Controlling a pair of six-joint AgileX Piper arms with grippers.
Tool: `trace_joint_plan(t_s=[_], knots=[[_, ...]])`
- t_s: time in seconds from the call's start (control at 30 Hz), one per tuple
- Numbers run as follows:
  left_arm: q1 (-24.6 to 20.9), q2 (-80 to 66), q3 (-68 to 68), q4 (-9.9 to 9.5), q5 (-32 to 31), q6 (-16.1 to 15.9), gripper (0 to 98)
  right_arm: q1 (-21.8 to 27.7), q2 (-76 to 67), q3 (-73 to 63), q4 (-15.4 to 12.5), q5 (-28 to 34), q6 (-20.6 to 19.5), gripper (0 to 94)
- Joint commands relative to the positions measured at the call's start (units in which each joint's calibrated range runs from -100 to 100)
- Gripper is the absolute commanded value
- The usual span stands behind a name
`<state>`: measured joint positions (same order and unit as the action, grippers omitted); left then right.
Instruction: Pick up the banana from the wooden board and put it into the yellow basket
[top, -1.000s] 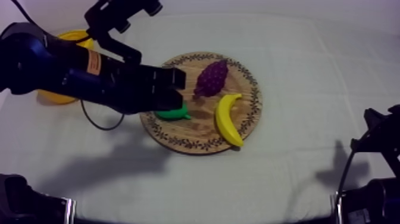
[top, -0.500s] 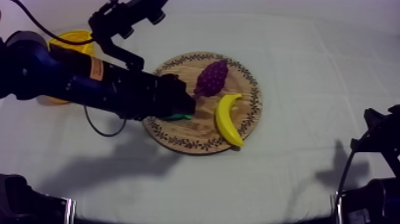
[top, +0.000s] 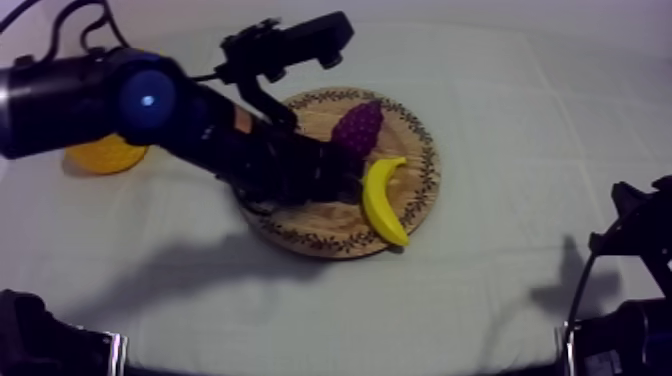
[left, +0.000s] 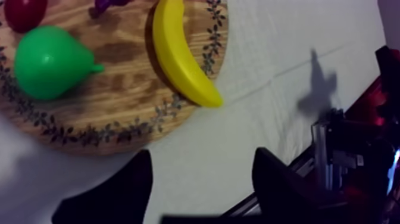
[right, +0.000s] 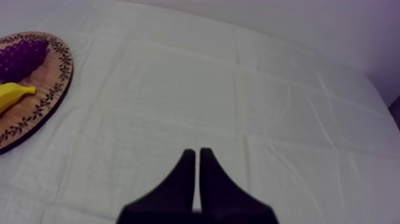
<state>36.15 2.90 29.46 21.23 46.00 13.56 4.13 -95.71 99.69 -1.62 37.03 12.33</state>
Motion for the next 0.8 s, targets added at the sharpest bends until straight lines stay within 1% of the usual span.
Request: trace_joint_plan(t_s=[0.0, 0.17, 0.37, 0.6, 0.77], knots=[[-0.2, 4.4, -2.5, 0.47, 0.9, -0.6, 63.4, 0.0, 0.0, 0.0, 0.0, 0.0, 0.0, 0.6], [-0.5, 11.8, -8.1, 1.74, 3.1, -1.7, 63.1, 0.0, 0.0, 0.0, 0.0, 0.0, 0.0, 0.6], [-0.8, 20.8, -17.5, 2.09, 8.0, -1.6, 63.6, 0.0, 0.0, 0.0, 0.0, 0.0, 0.0, 0.6], [-1.1, 29.6, -29.0, 1.62, 15.0, -0.9, 63.9, 0.0, 0.0, 0.0, 0.0, 0.0, 0.0, 0.6], [-1.7, 34.9, -36.8, 0.12, 20.9, 1.1, 63.7, 0.0, 0.0, 0.0, 0.0, 0.0, 0.0, 0.6]])
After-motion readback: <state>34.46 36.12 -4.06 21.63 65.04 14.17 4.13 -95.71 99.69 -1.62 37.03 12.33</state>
